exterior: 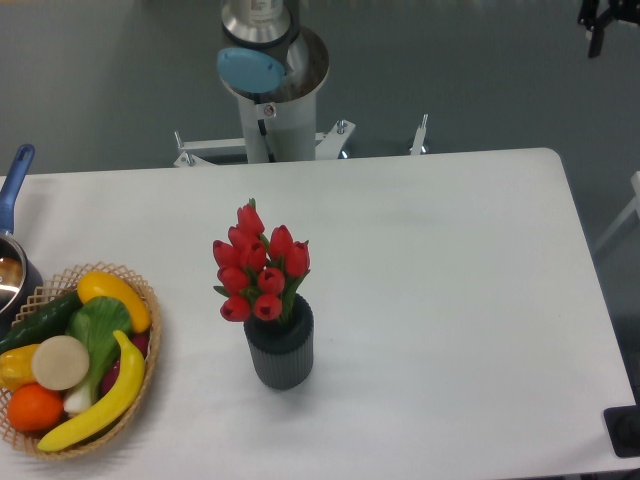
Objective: Pick up the flowers from the vase
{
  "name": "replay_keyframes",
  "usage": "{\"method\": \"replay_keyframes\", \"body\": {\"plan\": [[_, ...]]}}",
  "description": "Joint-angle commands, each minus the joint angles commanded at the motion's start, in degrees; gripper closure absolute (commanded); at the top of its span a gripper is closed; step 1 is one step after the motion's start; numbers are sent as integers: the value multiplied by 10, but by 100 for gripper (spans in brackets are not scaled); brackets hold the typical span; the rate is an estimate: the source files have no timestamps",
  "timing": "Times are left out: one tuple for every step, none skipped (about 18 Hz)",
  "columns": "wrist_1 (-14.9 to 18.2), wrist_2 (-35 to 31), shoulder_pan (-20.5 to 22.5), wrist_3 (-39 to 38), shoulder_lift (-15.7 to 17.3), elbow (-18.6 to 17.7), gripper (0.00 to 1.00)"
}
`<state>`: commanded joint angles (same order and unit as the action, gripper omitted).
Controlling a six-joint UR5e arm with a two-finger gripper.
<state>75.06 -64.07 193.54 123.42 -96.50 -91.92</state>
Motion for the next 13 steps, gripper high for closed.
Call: {"method": "replay_keyframes", "body": {"plan": [[-8,6,-3,-13,2,-9,0],[-18,15,-5,-16,4,-16,0],[-20,20,-12,-24,10,-25,0],[-21,21,-18,-48,15,-32,0],[-22,22,-23,-78,16,-41,0],[-24,30,-35,-107,16,-46,0],[-32,40,-49,-136,13,-49,0],[-43,45,-58,-170,13,-58,0],[-62,48,-67,-198,13,-69,0],[-85,55,-83,-221,13,-84,0],[-110,66,-99,-243,13,-100,0],[-135,77,-112,-269,11,-112,0],[-157,90,-120,-291,10,-124,0]]}}
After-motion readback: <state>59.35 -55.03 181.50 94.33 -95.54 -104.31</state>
